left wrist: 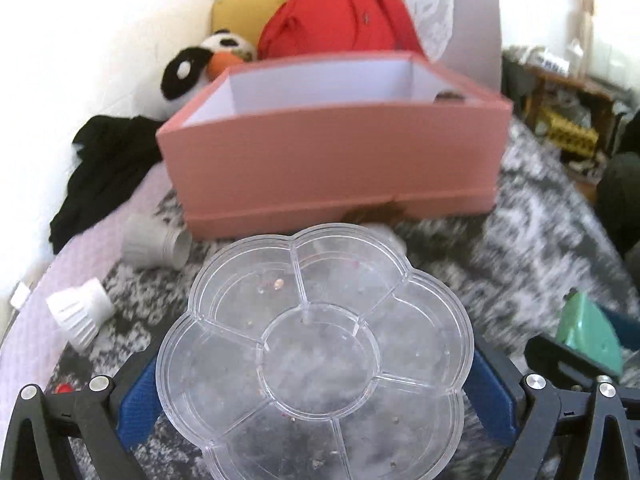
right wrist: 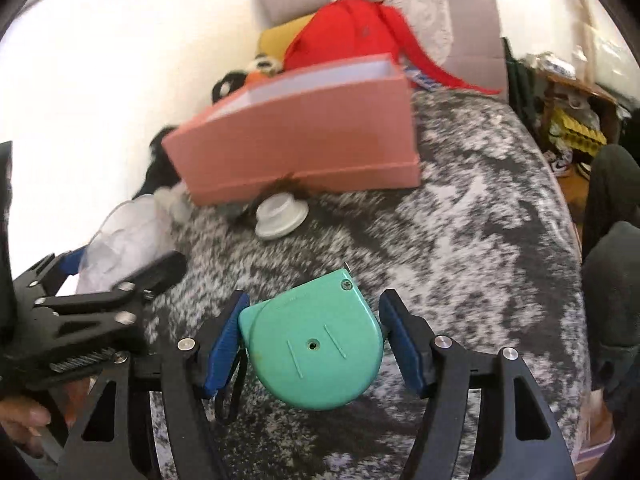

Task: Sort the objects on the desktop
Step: 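Carry the clear container and teal tape measure over the box and release them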

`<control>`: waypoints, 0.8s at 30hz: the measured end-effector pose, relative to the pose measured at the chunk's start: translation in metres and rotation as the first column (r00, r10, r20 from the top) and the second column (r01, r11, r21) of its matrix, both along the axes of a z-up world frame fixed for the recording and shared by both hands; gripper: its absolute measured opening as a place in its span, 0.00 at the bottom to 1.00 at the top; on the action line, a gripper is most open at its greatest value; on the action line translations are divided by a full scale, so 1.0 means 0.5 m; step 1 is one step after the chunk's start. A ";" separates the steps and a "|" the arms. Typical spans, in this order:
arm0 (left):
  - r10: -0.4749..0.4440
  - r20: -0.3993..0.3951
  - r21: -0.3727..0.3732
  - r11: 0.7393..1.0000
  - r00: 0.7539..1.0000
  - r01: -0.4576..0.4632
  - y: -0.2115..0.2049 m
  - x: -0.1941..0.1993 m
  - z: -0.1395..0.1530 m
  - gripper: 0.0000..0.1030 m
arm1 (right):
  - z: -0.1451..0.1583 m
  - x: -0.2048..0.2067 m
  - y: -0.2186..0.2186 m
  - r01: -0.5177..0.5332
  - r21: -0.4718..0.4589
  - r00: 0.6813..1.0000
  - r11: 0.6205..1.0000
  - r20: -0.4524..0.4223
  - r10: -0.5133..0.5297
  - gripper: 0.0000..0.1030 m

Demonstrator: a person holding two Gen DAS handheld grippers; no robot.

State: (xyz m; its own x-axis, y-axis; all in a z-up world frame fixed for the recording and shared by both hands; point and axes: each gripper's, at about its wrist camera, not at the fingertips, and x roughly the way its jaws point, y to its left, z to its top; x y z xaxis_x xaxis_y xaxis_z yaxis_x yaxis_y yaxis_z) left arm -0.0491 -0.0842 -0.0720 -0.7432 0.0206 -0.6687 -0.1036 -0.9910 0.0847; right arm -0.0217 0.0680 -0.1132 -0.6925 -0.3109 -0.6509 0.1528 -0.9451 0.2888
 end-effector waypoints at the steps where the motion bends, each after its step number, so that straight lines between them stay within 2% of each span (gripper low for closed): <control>1: -0.003 -0.013 -0.004 1.000 1.000 0.003 -0.006 0.000 0.009 0.99 | 0.007 0.006 0.009 0.014 -0.011 1.000 1.000 -0.008 -0.014 0.68; 3: -0.011 -0.044 -0.027 1.000 0.999 0.010 0.003 0.006 0.025 0.99 | 0.018 0.012 0.022 0.038 -0.020 0.999 0.999 -0.023 -0.039 0.68; 8: -0.040 -0.064 -0.035 0.999 0.997 0.038 0.013 0.004 0.035 0.99 | 0.024 0.013 0.037 0.058 -0.037 0.998 0.998 -0.025 -0.059 0.68; 15: -0.043 -0.065 -0.047 0.998 0.997 0.040 0.025 -0.011 0.030 0.99 | 0.022 0.006 0.019 0.028 -0.018 0.999 0.999 -0.036 -0.028 0.68; 24: -0.036 -0.063 -0.054 0.998 0.997 0.032 0.033 -0.030 0.022 0.99 | 0.016 -0.004 0.026 0.041 -0.027 0.999 0.999 -0.033 -0.042 0.68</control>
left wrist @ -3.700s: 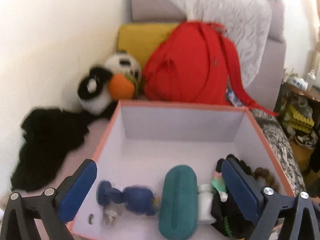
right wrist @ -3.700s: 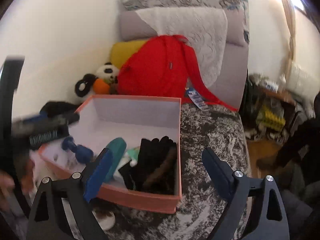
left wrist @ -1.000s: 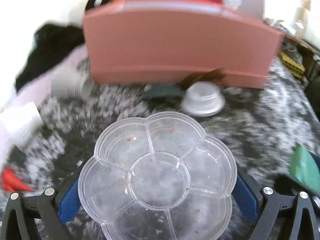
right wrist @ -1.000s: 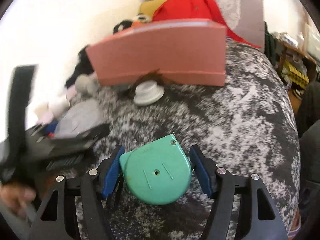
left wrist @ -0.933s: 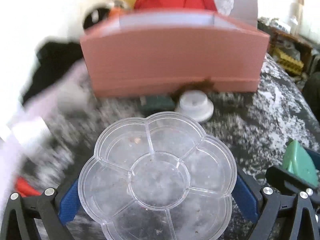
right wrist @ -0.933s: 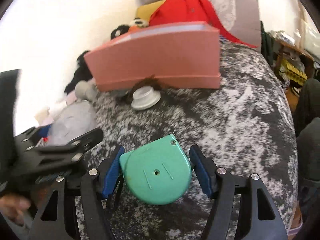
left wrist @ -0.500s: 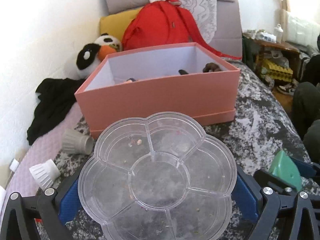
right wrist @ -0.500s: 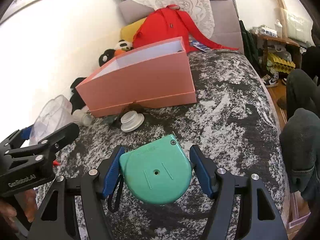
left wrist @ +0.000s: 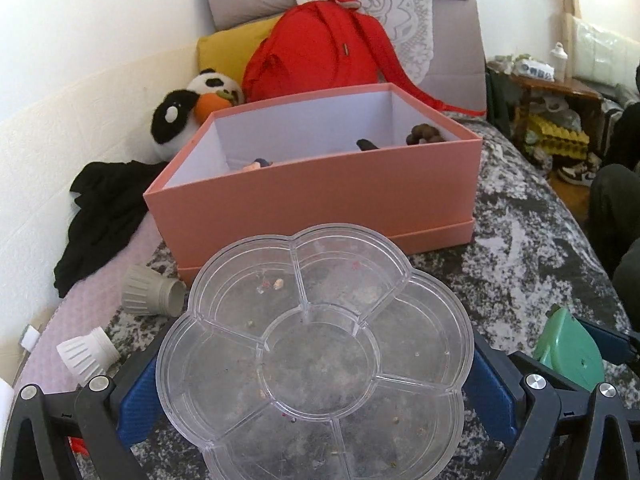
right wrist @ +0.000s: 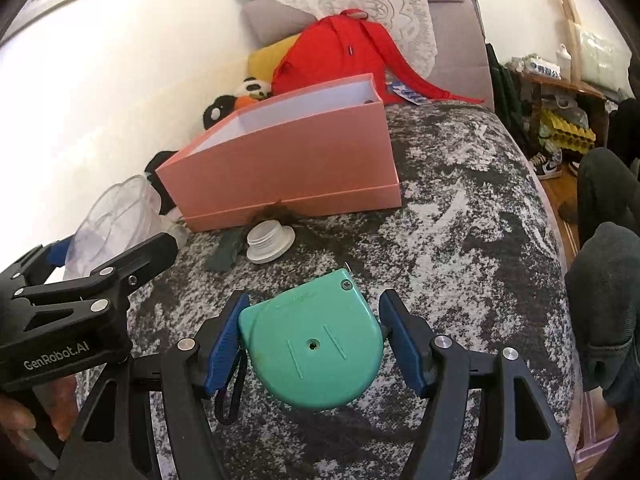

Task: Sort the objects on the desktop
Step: 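Carry the clear container and teal tape measure over the box and release them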

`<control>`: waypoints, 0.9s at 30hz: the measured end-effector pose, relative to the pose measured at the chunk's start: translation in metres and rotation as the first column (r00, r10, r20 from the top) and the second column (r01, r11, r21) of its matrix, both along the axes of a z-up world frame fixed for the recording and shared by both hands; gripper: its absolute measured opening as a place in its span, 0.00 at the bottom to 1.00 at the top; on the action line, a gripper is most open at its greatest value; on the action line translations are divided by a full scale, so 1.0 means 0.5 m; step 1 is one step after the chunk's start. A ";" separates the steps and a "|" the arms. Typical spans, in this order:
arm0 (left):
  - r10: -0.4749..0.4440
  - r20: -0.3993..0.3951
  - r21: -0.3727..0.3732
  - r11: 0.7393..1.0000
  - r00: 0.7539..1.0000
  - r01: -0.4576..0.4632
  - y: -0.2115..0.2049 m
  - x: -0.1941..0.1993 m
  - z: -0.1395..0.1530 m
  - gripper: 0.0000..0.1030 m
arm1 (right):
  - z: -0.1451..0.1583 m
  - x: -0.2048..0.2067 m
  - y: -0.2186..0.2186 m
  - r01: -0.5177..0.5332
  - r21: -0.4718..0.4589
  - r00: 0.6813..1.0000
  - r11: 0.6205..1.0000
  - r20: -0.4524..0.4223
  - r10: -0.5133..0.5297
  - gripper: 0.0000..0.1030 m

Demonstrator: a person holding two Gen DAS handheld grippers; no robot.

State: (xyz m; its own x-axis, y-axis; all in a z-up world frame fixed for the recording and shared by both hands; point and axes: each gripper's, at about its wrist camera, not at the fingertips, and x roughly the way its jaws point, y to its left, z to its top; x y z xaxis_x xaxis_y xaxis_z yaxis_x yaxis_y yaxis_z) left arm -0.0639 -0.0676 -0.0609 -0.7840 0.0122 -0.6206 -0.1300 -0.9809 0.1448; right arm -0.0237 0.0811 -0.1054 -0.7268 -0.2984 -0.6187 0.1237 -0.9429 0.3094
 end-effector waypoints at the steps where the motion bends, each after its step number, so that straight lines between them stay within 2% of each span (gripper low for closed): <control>1: -0.001 0.001 0.002 1.000 1.000 0.001 0.000 -0.004 -0.001 0.99 | 0.001 0.000 0.001 0.001 0.001 1.000 1.000 -0.001 -0.001 0.68; 5: -0.019 -0.019 0.004 1.000 1.000 0.019 -0.002 -0.043 0.016 0.99 | 0.024 -0.001 0.015 0.013 -0.006 0.999 1.000 -0.039 -0.013 0.68; 9: -0.013 -0.079 0.018 1.000 0.997 0.014 -0.011 -0.117 0.071 0.99 | 0.084 -0.031 0.036 0.035 -0.031 0.994 0.999 -0.106 -0.038 0.68; 12: 0.005 -0.107 0.041 0.999 0.994 0.000 -0.017 -0.186 0.109 0.99 | 0.148 -0.088 0.040 0.034 -0.024 0.986 0.999 -0.163 -0.037 0.68; 15: 0.031 -0.109 0.078 0.997 0.994 -0.023 -0.026 -0.270 0.134 0.99 | 0.196 -0.186 0.029 0.037 0.006 0.984 0.999 -0.173 -0.035 0.68; 20: 0.134 -0.087 0.110 0.986 0.987 -0.125 -0.049 -0.391 0.101 1.00 | 0.229 -0.372 -0.002 0.072 0.076 0.988 0.994 -0.144 -0.061 0.71; 22: 0.156 -0.063 0.119 0.982 0.986 -0.148 -0.061 -0.427 0.079 1.00 | 0.209 -0.435 -0.011 0.045 0.093 0.996 0.995 -0.075 -0.038 0.83; 24: 0.151 -0.029 0.144 0.979 0.988 -0.145 -0.076 -0.446 0.061 1.00 | 0.188 -0.449 -0.009 0.044 0.080 0.999 0.996 -0.023 -0.042 0.85; 27: 0.152 -0.015 0.188 0.971 0.988 -0.147 -0.100 -0.450 0.042 1.00 | 0.168 -0.377 0.011 0.065 0.025 0.995 0.998 -0.081 -0.063 0.91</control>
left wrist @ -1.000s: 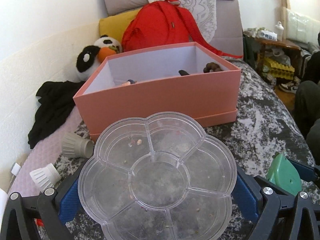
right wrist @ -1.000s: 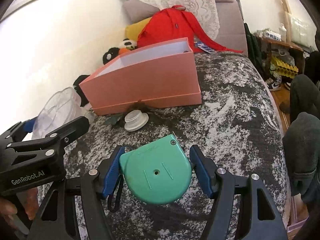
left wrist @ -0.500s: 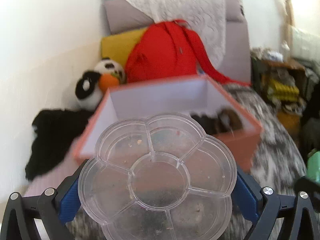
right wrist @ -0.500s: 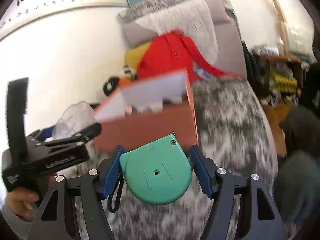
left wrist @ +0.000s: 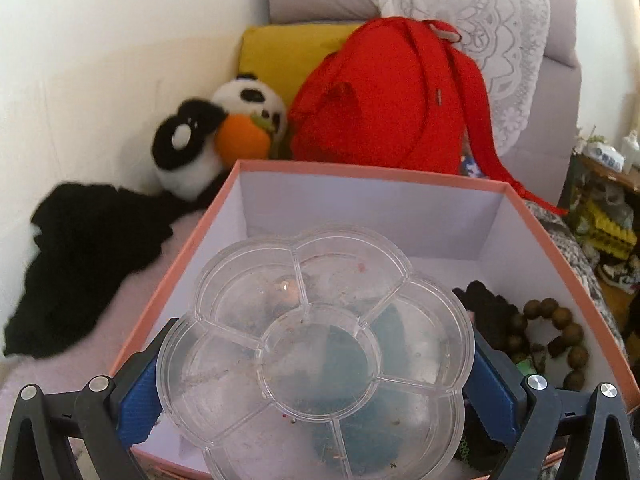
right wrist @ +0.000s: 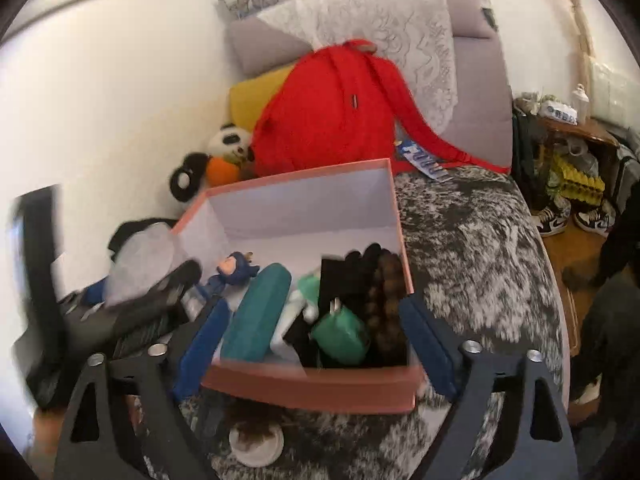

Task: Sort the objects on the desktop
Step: 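Carry the clear container and teal tape measure over the box and release them, then move both grippers back toward the lamp shades on the bed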

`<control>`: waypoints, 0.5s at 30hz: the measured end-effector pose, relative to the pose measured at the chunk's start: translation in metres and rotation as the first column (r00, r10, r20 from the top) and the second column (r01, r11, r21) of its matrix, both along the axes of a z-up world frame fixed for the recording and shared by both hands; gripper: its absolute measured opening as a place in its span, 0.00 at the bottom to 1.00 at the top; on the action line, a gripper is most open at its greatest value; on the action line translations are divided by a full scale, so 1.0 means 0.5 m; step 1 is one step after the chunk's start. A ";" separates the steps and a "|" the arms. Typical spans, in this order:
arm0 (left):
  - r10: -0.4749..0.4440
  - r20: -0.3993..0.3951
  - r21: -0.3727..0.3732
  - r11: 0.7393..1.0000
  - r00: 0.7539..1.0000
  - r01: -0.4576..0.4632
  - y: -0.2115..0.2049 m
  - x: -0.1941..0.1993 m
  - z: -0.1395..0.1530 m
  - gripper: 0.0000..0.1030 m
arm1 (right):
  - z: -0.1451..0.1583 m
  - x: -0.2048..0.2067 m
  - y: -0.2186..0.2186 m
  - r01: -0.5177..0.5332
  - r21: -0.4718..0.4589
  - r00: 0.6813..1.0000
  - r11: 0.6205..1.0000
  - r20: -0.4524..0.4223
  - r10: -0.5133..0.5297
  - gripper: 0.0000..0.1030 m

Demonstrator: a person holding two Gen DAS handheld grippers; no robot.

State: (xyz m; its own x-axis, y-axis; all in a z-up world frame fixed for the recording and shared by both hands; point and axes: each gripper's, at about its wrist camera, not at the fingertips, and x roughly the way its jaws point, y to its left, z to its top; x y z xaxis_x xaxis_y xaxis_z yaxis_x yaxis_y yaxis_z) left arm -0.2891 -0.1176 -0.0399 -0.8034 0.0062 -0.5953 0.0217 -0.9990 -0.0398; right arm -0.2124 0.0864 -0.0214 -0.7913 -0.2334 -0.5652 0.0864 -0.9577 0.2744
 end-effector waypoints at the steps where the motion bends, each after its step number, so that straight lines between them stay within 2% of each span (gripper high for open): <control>1: -0.010 -0.015 0.021 1.000 1.000 0.010 -0.008 0.006 -0.003 1.00 | -0.007 0.034 0.006 0.012 -0.023 1.000 1.000 -0.024 -0.012 0.94; 3: -0.078 -0.064 0.101 0.991 0.995 0.085 -0.026 0.028 -0.008 1.00 | -0.026 0.117 0.020 0.029 -0.092 0.997 0.995 -0.071 -0.035 0.97; 4: -0.123 -0.073 0.162 0.978 0.990 0.133 -0.035 0.034 -0.011 1.00 | -0.037 0.159 0.025 0.036 -0.135 0.995 0.990 -0.091 -0.049 0.98; 6: -0.209 -0.040 0.288 0.934 0.977 0.212 -0.051 0.026 -0.021 1.00 | -0.073 0.252 0.028 0.068 -0.219 0.988 0.973 -0.118 -0.095 0.99; 8: -0.213 -0.001 0.316 0.927 0.977 0.202 -0.059 0.022 -0.019 1.00 | -0.111 0.312 0.020 0.089 -0.236 0.986 0.968 -0.116 -0.119 0.99; 9: -0.206 -0.005 0.309 0.930 0.979 0.197 -0.061 0.023 -0.016 1.00 | -0.124 0.329 0.013 0.089 -0.224 0.987 0.971 -0.112 -0.116 0.99; 11: -0.139 -0.161 0.159 0.973 0.977 0.165 -0.053 0.041 0.005 1.00 | -0.126 0.335 -0.004 0.060 -0.136 0.990 0.989 -0.120 -0.077 0.99; 12: -0.110 -0.145 0.128 0.983 0.983 0.129 -0.052 0.019 -0.006 1.00 | -0.127 0.339 -0.012 0.045 -0.091 0.991 0.995 -0.123 -0.056 0.99; 13: -0.091 -0.079 0.109 0.989 0.993 0.100 -0.053 -0.011 -0.023 1.00 | -0.127 0.342 -0.018 0.033 -0.055 0.991 0.998 -0.127 -0.040 0.99; 14: -0.112 0.112 0.131 0.987 0.987 0.097 -0.057 -0.054 -0.047 1.00 | -0.123 0.346 -0.017 0.035 -0.061 0.989 0.998 -0.142 -0.044 0.99; 15: -0.130 0.094 0.160 0.981 0.987 0.114 -0.062 -0.048 -0.043 1.00 | -0.118 0.349 -0.015 0.037 -0.066 0.986 0.997 -0.157 -0.047 0.99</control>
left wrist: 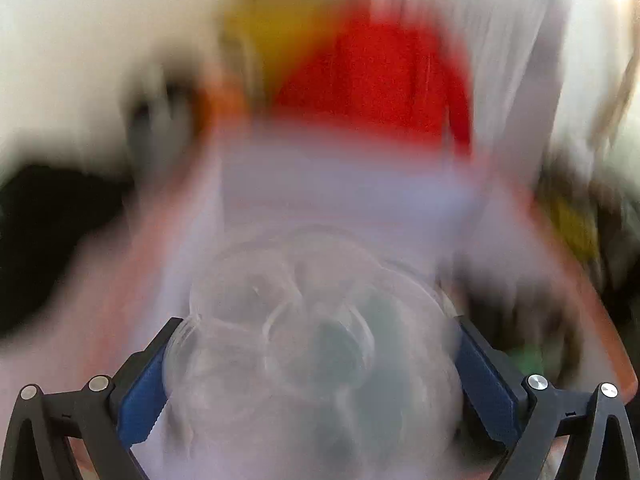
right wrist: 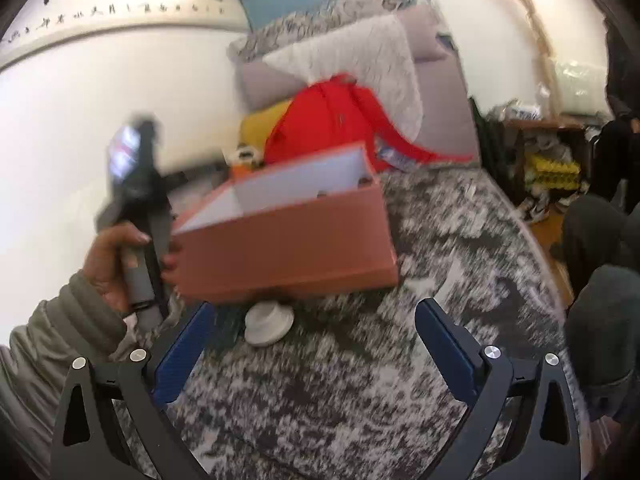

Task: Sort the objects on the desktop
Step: 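Move both grippers back toward the lamp shades on the bed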

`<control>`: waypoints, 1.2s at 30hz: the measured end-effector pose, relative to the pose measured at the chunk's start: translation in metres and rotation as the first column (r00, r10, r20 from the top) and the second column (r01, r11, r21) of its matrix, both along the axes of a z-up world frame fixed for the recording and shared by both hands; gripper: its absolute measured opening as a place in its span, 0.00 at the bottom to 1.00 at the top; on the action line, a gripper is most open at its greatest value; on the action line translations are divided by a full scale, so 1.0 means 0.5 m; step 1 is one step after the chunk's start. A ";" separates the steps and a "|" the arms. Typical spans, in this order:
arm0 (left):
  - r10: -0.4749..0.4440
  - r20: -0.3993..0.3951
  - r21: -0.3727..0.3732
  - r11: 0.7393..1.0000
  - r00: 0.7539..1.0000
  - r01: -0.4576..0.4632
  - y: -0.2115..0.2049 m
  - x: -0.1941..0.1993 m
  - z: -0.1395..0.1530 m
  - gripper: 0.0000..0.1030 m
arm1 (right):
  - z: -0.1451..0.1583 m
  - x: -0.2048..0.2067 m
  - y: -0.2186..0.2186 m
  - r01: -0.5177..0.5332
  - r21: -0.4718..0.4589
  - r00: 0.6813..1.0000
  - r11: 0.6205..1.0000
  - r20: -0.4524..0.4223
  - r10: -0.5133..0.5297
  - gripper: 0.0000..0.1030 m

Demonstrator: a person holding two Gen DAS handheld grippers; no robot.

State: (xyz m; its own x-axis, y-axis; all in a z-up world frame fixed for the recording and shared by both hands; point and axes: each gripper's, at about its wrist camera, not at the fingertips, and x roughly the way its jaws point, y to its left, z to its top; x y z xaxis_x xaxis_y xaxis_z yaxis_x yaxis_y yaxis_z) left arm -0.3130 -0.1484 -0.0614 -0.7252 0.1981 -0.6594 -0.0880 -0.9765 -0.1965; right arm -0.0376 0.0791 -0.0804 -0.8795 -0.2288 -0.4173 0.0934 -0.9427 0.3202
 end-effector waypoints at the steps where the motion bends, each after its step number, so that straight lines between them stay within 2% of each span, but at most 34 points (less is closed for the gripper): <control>1: -0.009 -0.026 0.018 1.000 1.000 0.010 -0.003 0.006 0.001 1.00 | 0.004 0.004 0.002 0.002 -0.006 1.000 1.000 -0.014 -0.002 0.99; 2: 0.001 -0.093 -0.010 1.000 0.996 -0.002 -0.003 0.012 -0.010 1.00 | 0.005 0.010 0.006 0.002 -0.014 1.000 1.000 -0.021 -0.002 0.99; 3: 0.014 -0.125 -0.050 0.999 0.992 -0.020 -0.001 0.011 -0.023 1.00 | 0.006 0.011 0.010 0.009 -0.019 1.000 1.000 -0.025 -0.009 0.99; 4: 0.036 -0.054 -0.117 0.992 0.998 -0.042 0.004 -0.002 -0.042 1.00 | 0.006 0.012 0.013 0.014 -0.024 1.000 1.000 -0.027 -0.015 0.99; 6: 0.022 -0.083 -0.086 0.996 0.996 -0.029 0.006 0.033 -0.020 1.00 | 0.009 0.010 0.019 0.014 -0.039 1.000 0.999 -0.017 -0.015 0.99; 9: -0.012 -0.266 0.029 0.999 0.964 0.021 -0.009 0.136 0.041 1.00 | 0.017 0.023 0.031 0.022 -0.057 0.999 0.998 -0.046 -0.024 0.99; 11: 0.036 -0.308 -0.013 0.999 0.951 -0.042 -0.015 0.193 0.062 1.00 | 0.019 0.025 0.033 0.022 -0.062 0.999 0.998 -0.042 -0.025 0.99; 13: 0.070 -0.283 -0.012 0.997 0.957 -0.076 -0.035 0.235 0.054 1.00 | 0.015 0.027 0.033 0.016 -0.068 0.999 0.998 -0.028 -0.018 0.99; 16: 0.101 -0.213 -0.034 0.993 0.972 -0.111 -0.077 0.324 0.001 1.00 | 0.002 0.025 0.018 -0.012 -0.042 1.000 0.999 0.000 0.012 0.99; 18: 0.156 -0.194 -0.078 0.982 0.969 -0.174 -0.111 0.393 -0.049 1.00 | -0.003 0.024 0.005 -0.039 -0.018 0.999 0.999 0.020 0.039 0.97; 21: 0.221 -0.173 -0.122 0.962 0.960 -0.244 -0.154 0.452 -0.099 1.00 | -0.006 0.028 -0.010 -0.081 -0.011 0.996 0.997 0.037 0.081 0.95; 25: 0.282 -0.142 -0.151 0.941 0.949 -0.302 -0.225 0.453 -0.128 1.00 | -0.014 0.034 -0.023 -0.099 0.002 0.993 0.995 0.057 0.099 0.95; 28: 0.288 -0.131 -0.178 0.934 0.949 -0.308 -0.267 0.414 -0.140 1.00 | -0.019 0.035 -0.027 -0.094 0.014 0.993 0.995 0.072 0.093 0.95; 33: 0.223 0.024 -0.160 0.963 0.974 -0.217 -0.302 0.295 -0.204 1.00 | -0.028 0.036 -0.032 -0.081 0.033 0.993 0.996 0.089 0.078 0.95; 35: 0.203 0.103 -0.123 0.974 0.974 -0.190 -0.312 0.257 -0.239 1.00 | -0.034 0.033 -0.041 -0.093 0.049 0.991 0.994 0.098 0.088 0.95; 36: 0.209 0.113 -0.108 0.974 0.971 -0.197 -0.317 0.252 -0.248 0.97 | -0.038 0.032 -0.047 -0.103 0.059 0.990 0.993 0.103 0.096 0.90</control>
